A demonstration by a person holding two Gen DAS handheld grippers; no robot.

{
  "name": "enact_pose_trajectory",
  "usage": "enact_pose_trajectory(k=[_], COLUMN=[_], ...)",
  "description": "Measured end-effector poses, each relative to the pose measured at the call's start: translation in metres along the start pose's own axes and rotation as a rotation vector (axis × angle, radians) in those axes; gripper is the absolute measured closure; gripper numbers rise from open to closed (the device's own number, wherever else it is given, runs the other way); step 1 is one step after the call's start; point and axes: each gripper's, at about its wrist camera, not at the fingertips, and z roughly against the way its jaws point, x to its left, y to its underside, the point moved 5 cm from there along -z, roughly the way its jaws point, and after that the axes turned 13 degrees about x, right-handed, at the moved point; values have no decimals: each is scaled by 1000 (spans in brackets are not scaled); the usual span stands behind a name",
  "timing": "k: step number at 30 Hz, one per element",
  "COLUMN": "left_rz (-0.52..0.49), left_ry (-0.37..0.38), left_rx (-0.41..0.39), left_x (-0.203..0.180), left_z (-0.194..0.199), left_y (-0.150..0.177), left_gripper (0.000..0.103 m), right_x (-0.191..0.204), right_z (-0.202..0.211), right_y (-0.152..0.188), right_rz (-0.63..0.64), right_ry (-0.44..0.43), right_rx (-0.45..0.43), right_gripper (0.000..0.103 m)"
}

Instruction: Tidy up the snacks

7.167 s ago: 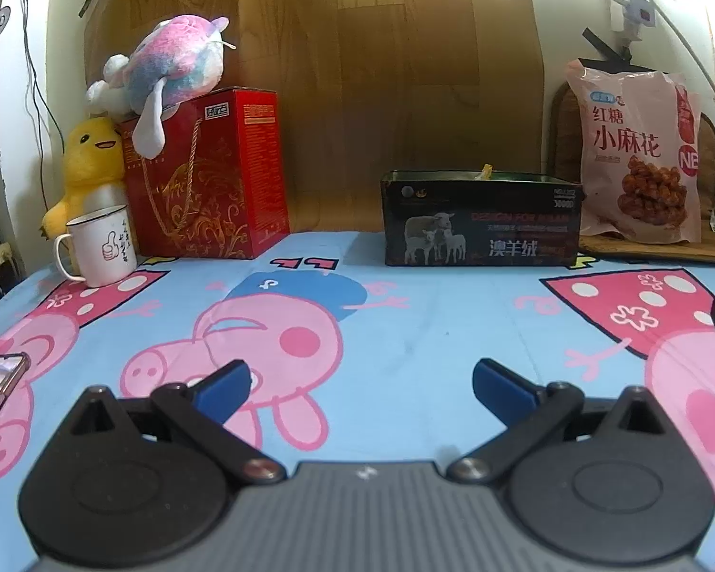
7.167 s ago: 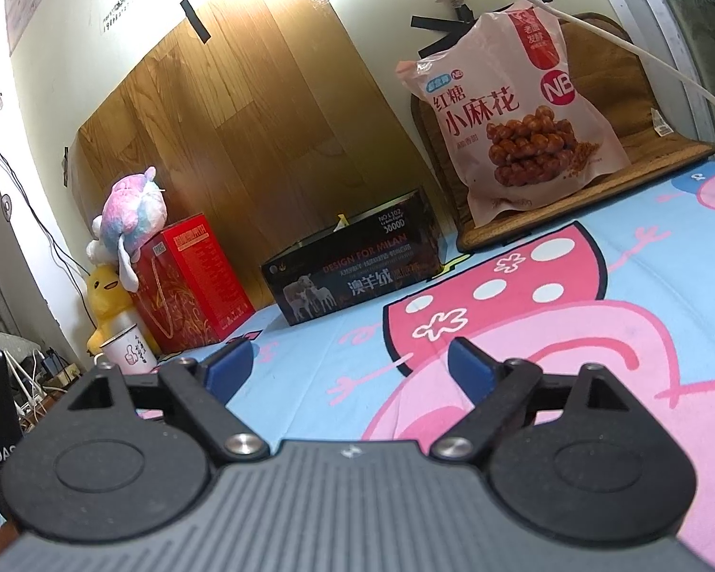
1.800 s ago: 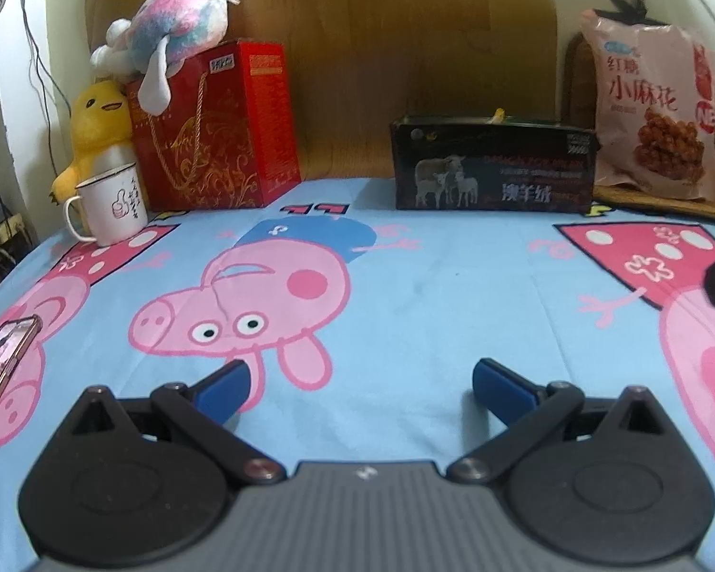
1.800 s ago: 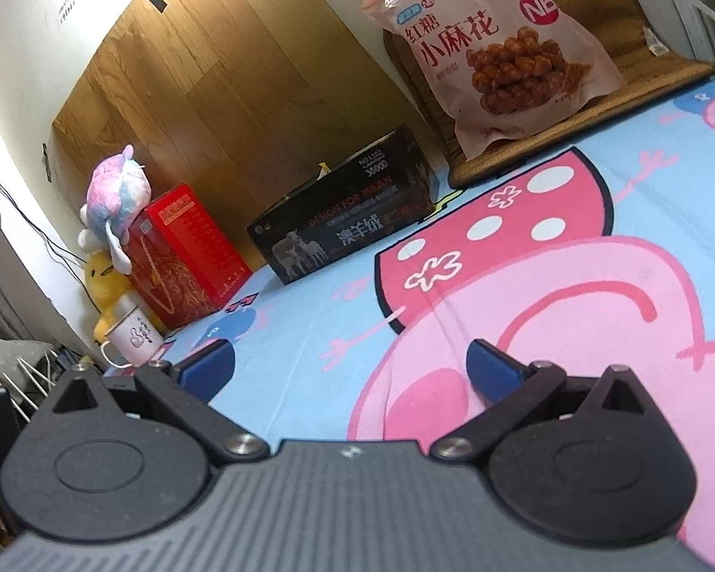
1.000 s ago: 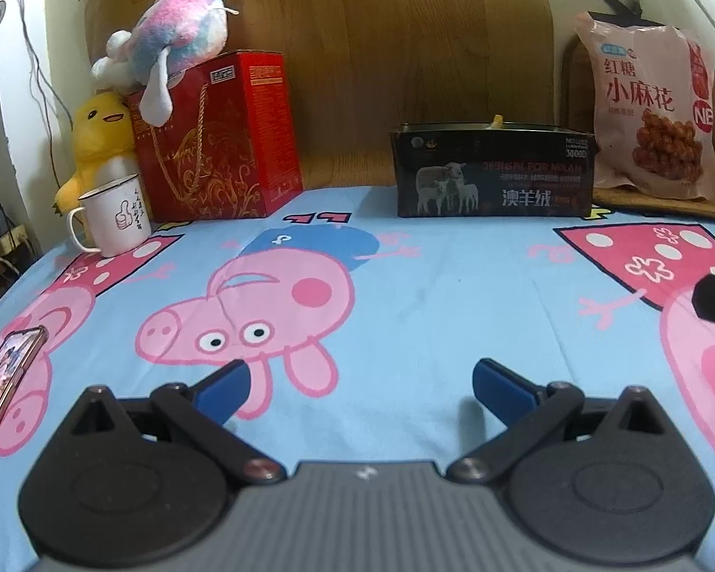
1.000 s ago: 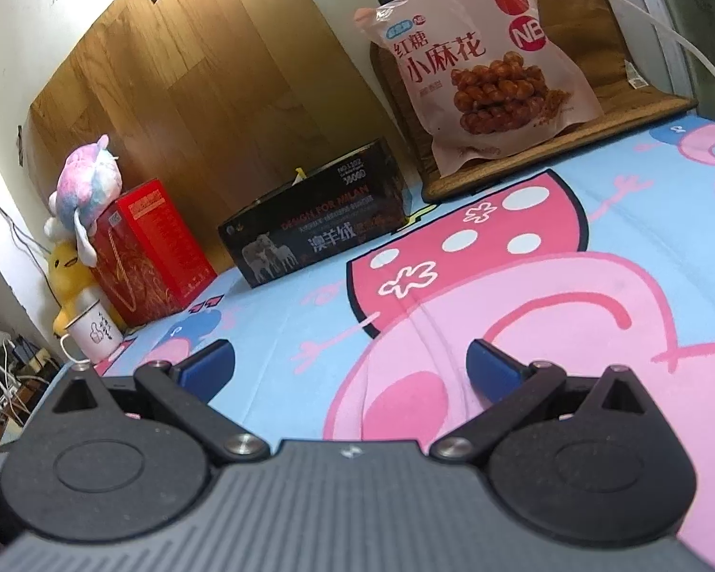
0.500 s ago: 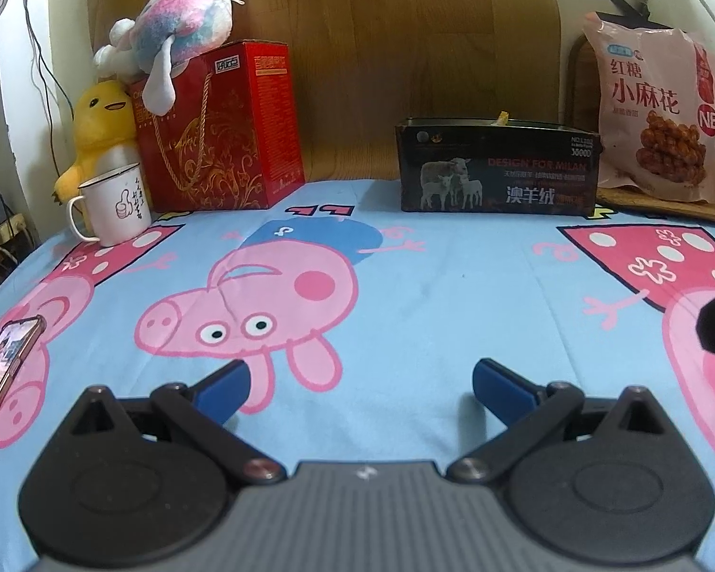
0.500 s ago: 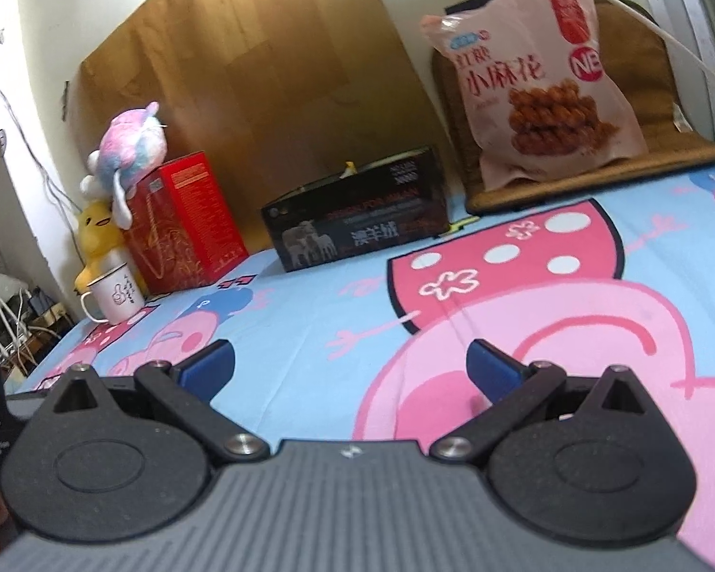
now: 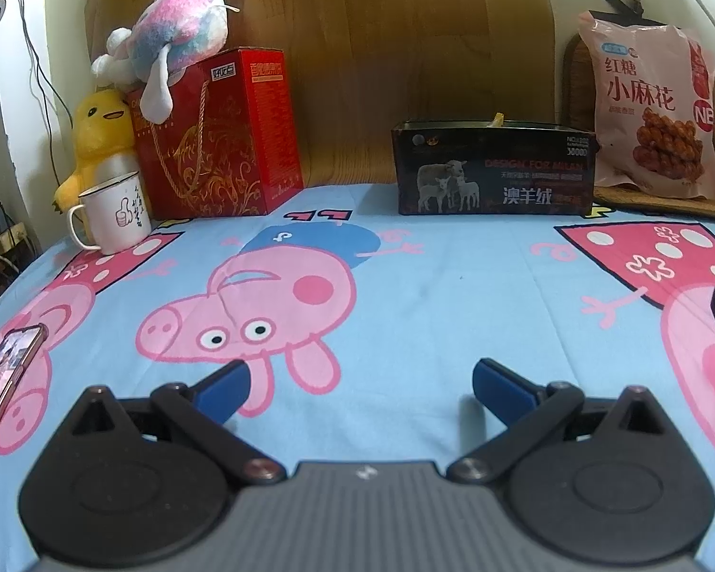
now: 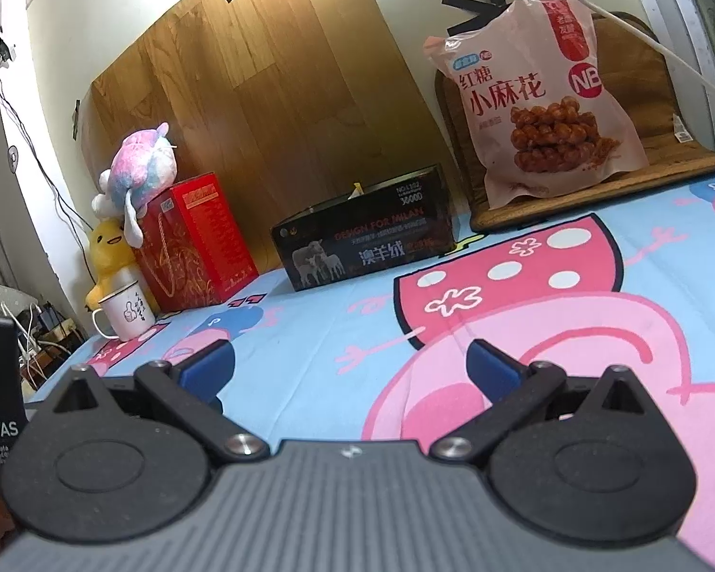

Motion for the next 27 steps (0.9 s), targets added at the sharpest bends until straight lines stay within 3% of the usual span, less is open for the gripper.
enact_pose_trajectory(k=[27], left_rz=[-26], left_ry=[15], left_rx=[-35], left_x=[-3], left_z=[5], left_y=[0], left_gripper=[0], right_x=[0], right_z=[0], right_y=[1], right_rz=[-5], right_ry=[-3], right_rx=[0], right_gripper=[0])
